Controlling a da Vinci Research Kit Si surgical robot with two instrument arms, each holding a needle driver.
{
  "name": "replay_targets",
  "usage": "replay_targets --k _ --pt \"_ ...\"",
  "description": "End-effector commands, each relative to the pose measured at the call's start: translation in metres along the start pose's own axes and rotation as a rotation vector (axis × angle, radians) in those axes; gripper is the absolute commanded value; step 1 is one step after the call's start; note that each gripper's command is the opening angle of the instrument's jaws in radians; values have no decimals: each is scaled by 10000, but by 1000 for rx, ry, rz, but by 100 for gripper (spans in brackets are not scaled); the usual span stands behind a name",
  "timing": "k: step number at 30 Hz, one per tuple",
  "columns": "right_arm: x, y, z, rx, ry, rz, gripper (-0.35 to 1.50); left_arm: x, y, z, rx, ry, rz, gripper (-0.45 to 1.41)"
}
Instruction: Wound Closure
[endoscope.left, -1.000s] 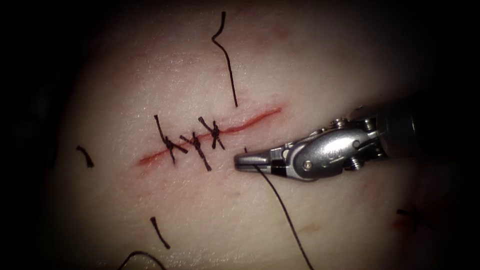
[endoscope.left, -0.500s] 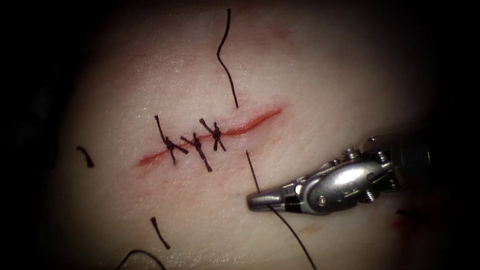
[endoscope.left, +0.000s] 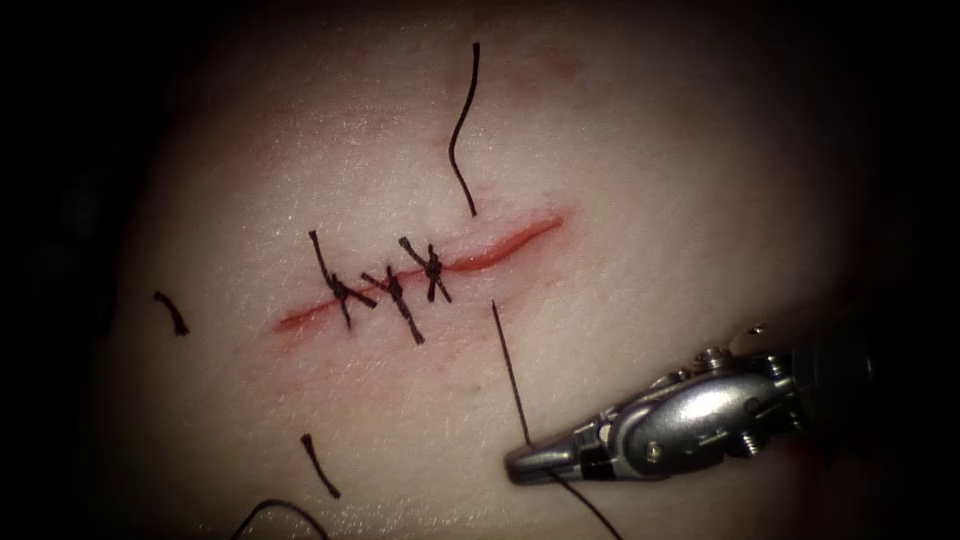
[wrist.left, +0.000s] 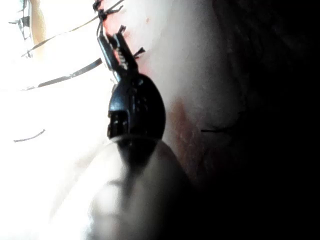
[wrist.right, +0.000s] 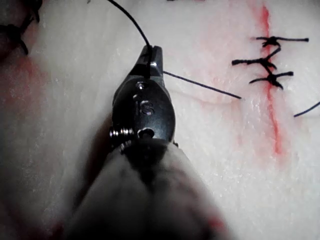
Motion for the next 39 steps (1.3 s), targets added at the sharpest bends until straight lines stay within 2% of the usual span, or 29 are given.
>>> replay_targets --k 1,5,6,7,9,10,14,18,19,22,24,26,28,29,31,34,35,37,38,39 --pt "-1 -9 12 9 5 7 -35 -5 4 5 -1 0 -6 -45" --pt "0 -10 13 20 14 30 -35 -5 4 5 -1 1 -6 -45" --pt "1 -4 9 -17 -20 56 59 -6 3 5 -2 1 -6 -45" --pt "1 -4 9 -17 -20 56 59 -6 3 5 -2 1 -6 -45" --pt "2 5 -2 -79 -63 79 106 -7 2 5 5 -3 -7 -45" --pt "1 8 -8 -98 -83 88 113 -8 0 6 7 -5 -8 -45" --pt "-1 25 -40 -178 -176 139 128 -16 -10 8 28 -15 -19 -45" --pt "0 39 -68 -247 -231 168 133 -23 -17 8 47 -19 -33 -45" --pt "2 46 -79 -294 -249 174 138 -25 -19 7 50 -22 -33 -45" --pt "4 50 -84 -331 -268 178 145 -26 -21 4 54 -30 -34 -45" --pt "6 53 -87 -337 -272 168 145 -28 -27 0 64 -40 -38 -45" --pt "7 57 -90 -347 -287 165 138 -30 -33 -4 77 -41 -41 -45" --pt "7 68 -95 -358 -306 181 123 -32 -37 -7 89 -45 -43 -45" --pt "7 74 -96 -377 -306 193 123 -33 -39 -8 95 -48 -43 -45" --pt "9 88 -97 -445 -294 212 123 -34 -40 -8 104 -50 -42 -45" --pt "12 108 -97 -533 -242 329 127 -35 -38 -8 109 -55 -40 -45" --pt "15 124 -92 -589 -181 471 123 -34 -37 -8 110 -57 -39 -45" --pt "16 130 -89 -599 -151 514 120 -34 -37 -8 111 -58 -39 -45" --pt "17 142 -77 -606 -94 625 116 -34 -38 -7 118 -61 -40 -45" --pt "17 145 -72 -610 -84 661 116 -34 -40 -7 119 -62 -41 -45"
